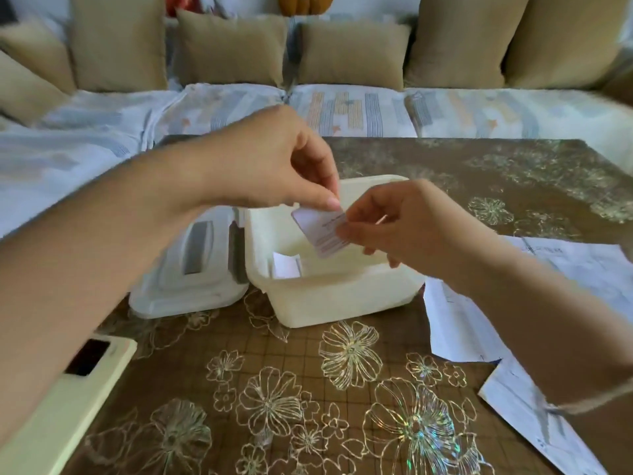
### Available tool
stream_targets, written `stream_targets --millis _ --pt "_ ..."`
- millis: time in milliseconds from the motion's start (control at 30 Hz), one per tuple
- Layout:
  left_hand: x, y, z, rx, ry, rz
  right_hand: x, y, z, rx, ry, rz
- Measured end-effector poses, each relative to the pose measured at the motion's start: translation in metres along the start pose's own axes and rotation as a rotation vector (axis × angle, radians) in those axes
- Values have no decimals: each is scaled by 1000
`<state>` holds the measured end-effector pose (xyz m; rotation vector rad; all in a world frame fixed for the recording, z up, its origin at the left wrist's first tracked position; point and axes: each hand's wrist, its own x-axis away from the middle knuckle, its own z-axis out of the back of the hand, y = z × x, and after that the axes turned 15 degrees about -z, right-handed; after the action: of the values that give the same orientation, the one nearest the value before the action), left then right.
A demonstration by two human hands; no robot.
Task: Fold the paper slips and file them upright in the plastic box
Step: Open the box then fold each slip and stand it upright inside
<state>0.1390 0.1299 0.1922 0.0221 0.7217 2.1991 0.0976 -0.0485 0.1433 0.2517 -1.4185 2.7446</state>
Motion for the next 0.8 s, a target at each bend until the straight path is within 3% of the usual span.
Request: stream_targets --millis 167,300,400,633,800 --pt "-25 -49 12 -128 -144 101 -61 -21 -21 47 -166 -210" --pt "-30 -80 2 -310 -210 123 -96 -25 -44 128 -452 -444" --pt "-25 -90 -3 -372 -107 114 -113 -15 -57 171 -600 -584" --pt "-6 -107 -45 -413 364 107 -130 10 -85 322 -626 -730" --pt "-6 -114 -65 -480 471 10 -129 14 -101 509 -622 -739"
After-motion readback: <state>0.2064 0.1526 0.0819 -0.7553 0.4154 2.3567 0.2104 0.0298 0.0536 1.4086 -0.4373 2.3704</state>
